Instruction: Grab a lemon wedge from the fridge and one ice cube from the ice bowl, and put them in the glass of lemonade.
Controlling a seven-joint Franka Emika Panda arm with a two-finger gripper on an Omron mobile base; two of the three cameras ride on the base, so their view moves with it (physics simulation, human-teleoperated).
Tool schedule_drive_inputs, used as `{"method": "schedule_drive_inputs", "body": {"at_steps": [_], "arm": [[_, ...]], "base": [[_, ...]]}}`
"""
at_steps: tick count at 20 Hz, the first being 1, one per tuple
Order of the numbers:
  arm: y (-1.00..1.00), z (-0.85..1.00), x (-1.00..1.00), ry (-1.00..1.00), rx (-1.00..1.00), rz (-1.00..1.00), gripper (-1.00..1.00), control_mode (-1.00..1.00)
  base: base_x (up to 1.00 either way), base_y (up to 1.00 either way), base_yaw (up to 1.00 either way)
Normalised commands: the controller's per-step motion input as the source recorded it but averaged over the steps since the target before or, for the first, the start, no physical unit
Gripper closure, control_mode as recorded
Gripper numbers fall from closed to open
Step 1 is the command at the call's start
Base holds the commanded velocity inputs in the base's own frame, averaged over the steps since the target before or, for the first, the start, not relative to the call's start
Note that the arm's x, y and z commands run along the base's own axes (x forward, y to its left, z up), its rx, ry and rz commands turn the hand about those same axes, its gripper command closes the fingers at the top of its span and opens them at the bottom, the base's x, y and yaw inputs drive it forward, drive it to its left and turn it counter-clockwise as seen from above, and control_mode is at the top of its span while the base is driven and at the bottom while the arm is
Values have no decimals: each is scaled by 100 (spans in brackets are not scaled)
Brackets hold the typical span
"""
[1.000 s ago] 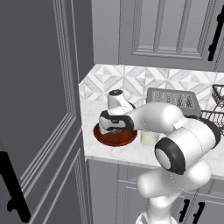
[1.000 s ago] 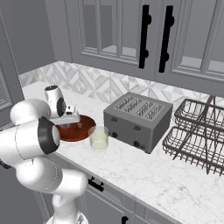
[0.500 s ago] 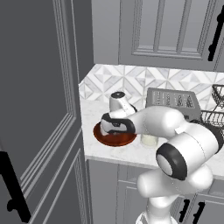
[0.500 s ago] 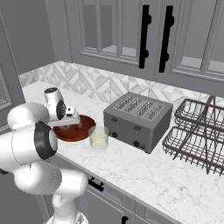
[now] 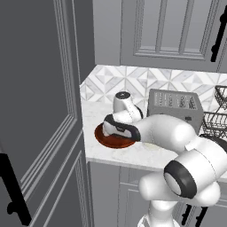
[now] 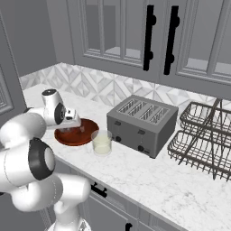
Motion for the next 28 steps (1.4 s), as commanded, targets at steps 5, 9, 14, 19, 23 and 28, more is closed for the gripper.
{"method": "schedule_drive_inputs", "body": {"at_steps": [5,9,14,19,23,28], "arm": [[0,34,-9,-8,1,0,100,-100],[-49,43,-33,-5,0,0,100,-100],[-95,16,-37,0,0,0,100,-100],[-93,11,-2,0,0,0,100,-100],[-33,2,21,1,0,0,100,-100],[-42,0,12,0,0,0,100,-100]], "base": [[0,0,0],[0,0,0],[0,0,0],[0,0,0],[0,0,0],[0,0,0]]}}
